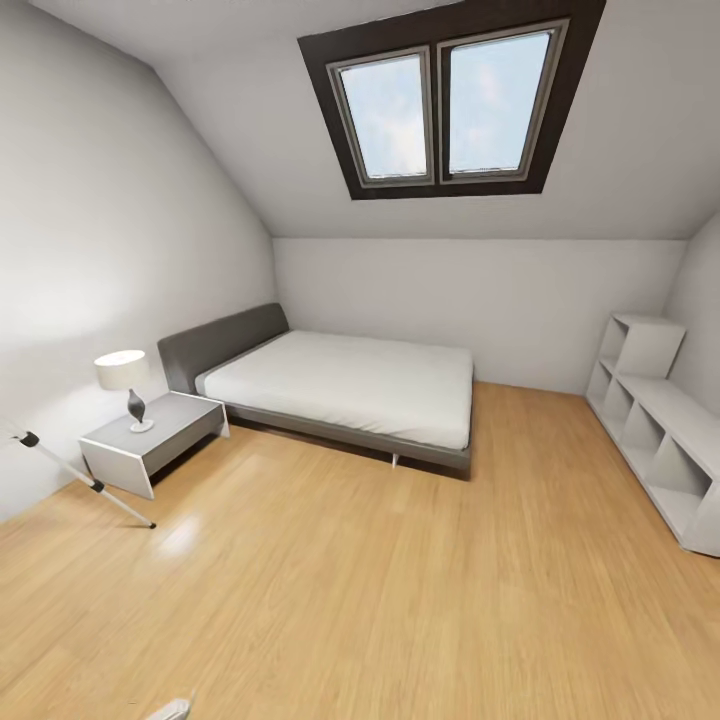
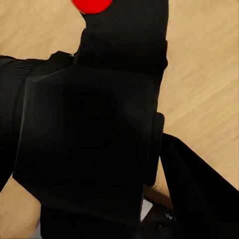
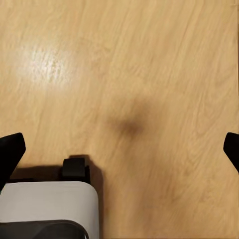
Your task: Attach the digital camera to the camera tripod in the bedroom.
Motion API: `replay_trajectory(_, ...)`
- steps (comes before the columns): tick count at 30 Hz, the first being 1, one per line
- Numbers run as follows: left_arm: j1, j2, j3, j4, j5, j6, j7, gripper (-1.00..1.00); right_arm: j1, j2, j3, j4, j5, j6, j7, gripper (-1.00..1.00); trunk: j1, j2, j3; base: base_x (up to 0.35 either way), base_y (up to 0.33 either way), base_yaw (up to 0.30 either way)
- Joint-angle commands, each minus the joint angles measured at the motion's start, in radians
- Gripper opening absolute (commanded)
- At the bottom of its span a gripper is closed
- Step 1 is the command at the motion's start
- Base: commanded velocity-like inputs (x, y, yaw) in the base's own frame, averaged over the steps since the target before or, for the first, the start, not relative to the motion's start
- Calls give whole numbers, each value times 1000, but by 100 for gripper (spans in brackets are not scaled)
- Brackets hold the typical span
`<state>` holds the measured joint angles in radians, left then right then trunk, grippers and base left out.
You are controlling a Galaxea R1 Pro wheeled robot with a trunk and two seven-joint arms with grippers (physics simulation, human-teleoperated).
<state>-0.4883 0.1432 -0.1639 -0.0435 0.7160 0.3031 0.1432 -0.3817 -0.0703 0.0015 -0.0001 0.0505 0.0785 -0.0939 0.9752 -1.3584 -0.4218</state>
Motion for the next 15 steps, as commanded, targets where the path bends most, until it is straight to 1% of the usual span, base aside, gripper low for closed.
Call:
replay_trajectory(1, 25, -12, -8, 13, 4, -50, 2, -100, 0, -3, 1, 12, 6, -38, -3, 100, 0, -1, -1, 0, 0, 0)
replay_trajectory(5, 92, -49, -9, 30, -5, -144, 1, -100, 13, -8, 1, 24, 7, -110, -3, 100, 0, -1, -1, 0, 0, 0)
replay_trajectory(6, 123, -69, -9, 35, -10, -180, 0, -100, 27, -9, 1, 27, 7, -135, -2, 100, 0, -1, -1, 0, 0, 0)
replay_trajectory(11, 176, -118, -9, 40, -28, -239, 0, -100, 54, -11, 1, 31, 6, -164, -2, 100, 0, -1, -1, 0, 0, 0)
replay_trajectory(12, 182, -128, -9, 41, -34, -247, 0, -100, 57, -11, 1, 32, 5, -167, -2, 100, 0, -1, -1, 0, 0, 0)
replay_trajectory(13, 193, -145, -9, 42, -47, -260, 0, -100, 61, -12, 1, 33, 5, -172, -2, 100, 0, -1, -1, 0, 0, 0)
replay_trajectory(15, 199, -159, -9, 42, -62, -272, 1, -100, 65, -13, 1, 33, 5, -175, -1, 100, 0, -1, -1, 0, 0, 0)
